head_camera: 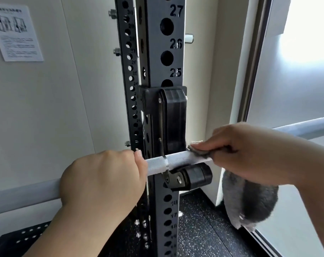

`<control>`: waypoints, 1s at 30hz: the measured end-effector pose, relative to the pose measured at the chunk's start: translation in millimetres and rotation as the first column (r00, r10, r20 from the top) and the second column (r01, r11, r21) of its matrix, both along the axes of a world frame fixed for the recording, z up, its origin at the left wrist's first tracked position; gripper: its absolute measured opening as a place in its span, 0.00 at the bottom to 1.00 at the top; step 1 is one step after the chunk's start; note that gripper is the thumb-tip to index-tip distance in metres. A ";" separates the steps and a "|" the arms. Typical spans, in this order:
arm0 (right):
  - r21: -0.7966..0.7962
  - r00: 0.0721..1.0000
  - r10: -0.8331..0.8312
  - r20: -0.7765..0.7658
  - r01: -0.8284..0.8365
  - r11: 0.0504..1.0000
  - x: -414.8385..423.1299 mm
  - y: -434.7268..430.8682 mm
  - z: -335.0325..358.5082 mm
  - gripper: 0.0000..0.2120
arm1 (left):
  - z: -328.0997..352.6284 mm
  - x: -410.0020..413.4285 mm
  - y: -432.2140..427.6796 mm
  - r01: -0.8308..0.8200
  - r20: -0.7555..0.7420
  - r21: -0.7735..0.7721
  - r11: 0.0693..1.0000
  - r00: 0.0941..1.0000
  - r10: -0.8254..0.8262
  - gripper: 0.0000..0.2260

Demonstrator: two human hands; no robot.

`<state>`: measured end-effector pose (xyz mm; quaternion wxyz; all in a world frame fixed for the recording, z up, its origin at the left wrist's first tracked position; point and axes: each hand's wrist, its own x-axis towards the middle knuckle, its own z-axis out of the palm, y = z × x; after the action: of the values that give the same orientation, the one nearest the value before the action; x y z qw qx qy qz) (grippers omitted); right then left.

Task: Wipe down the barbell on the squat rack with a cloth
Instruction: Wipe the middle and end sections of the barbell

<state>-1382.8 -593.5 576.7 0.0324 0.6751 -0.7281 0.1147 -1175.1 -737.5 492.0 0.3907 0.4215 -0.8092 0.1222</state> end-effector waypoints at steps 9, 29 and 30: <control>-0.283 0.989 -0.108 -0.102 0.075 0.956 -7.9 5.2 -24.4 0.38 | 9.4 4.3 23.6 -0.104 0.052 -0.155 0.982 0.992 0.113 0.19; -0.567 0.875 0.483 0.020 -0.388 0.727 -16.0 -41.7 -70.8 0.33 | 37.8 -12.4 12.5 -0.157 0.373 0.214 0.964 0.925 0.068 0.17; -0.562 0.874 0.486 0.027 -0.389 0.730 -21.5 -39.2 -70.9 0.33 | 37.3 -12.0 12.9 -0.153 0.330 0.247 0.957 0.942 0.066 0.19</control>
<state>-1404.3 -632.7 505.9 0.1300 0.7782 -0.4853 0.3768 -1187.1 -724.6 529.3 0.1868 0.4901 -0.8456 0.0992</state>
